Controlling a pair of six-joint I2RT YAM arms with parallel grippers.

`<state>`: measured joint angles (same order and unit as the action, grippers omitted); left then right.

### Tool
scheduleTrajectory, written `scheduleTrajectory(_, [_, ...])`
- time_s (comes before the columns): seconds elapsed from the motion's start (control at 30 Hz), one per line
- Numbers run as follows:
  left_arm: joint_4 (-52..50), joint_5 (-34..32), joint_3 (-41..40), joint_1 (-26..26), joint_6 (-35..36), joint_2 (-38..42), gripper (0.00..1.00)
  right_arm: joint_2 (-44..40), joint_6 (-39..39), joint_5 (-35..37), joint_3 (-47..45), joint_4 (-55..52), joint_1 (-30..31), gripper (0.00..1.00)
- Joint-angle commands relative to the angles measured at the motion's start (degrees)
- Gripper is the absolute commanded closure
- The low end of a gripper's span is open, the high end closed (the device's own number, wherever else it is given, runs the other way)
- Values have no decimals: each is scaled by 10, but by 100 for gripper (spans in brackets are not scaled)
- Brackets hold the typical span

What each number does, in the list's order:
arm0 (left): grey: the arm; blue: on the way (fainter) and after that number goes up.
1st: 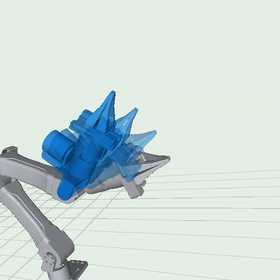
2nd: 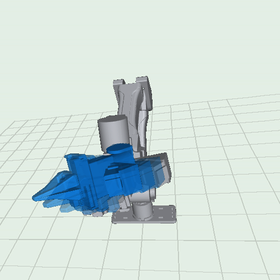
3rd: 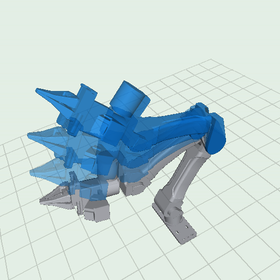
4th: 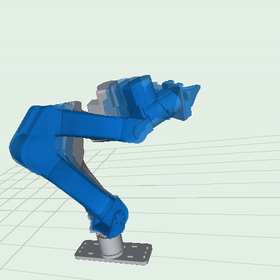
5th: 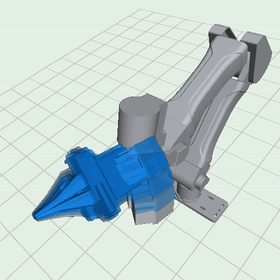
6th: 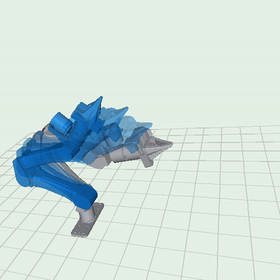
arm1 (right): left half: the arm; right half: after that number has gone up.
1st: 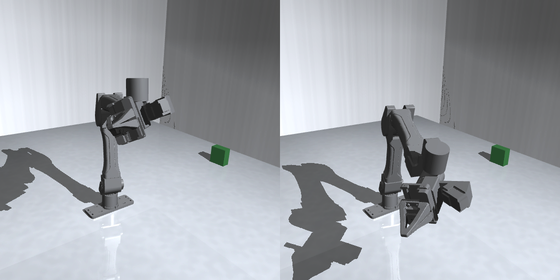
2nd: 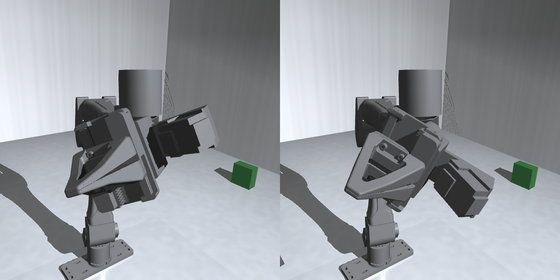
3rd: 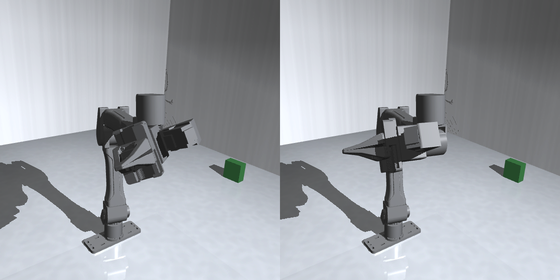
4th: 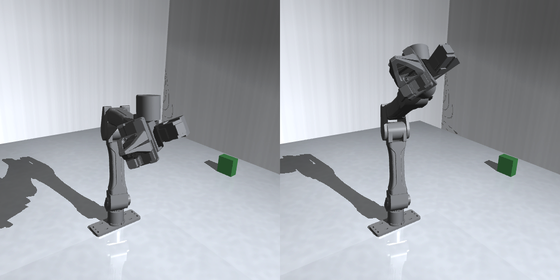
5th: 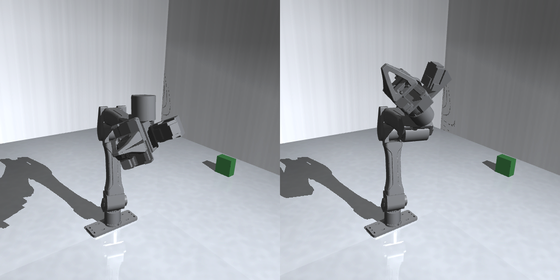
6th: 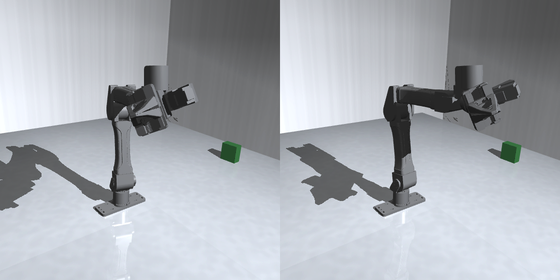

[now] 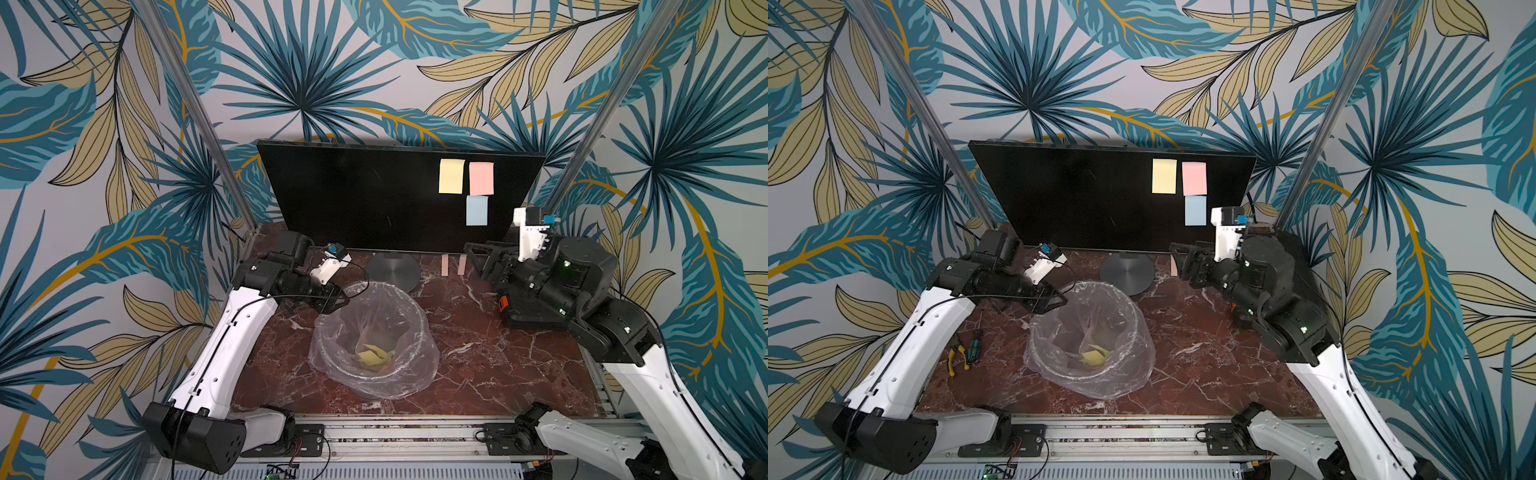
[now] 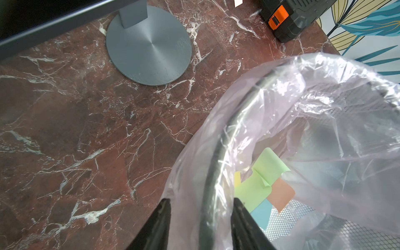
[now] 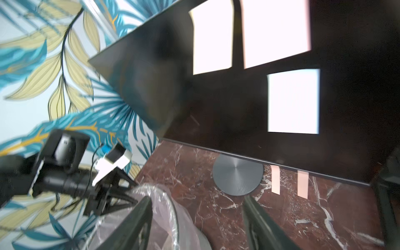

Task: Remove the sticky note from the monitor
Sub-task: Tear off the sticky note from the monitor.

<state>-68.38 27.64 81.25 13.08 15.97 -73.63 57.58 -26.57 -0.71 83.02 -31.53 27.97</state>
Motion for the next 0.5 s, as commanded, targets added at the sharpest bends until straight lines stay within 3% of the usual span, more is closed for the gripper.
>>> scheduleTrajectory(0.0, [8,3,-9,2,-2,-5,52,9,-82,-41,-16,55,-36,30])
scheduleTrajectory(0.3, [12,8,-12,2,-3,-4,52,60,-202,-129,-11,177,-149,30])
scheduleTrajectory(0.47, [14,6,-14,2,-6,-5,52,95,-225,-148,7,225,-172,31])
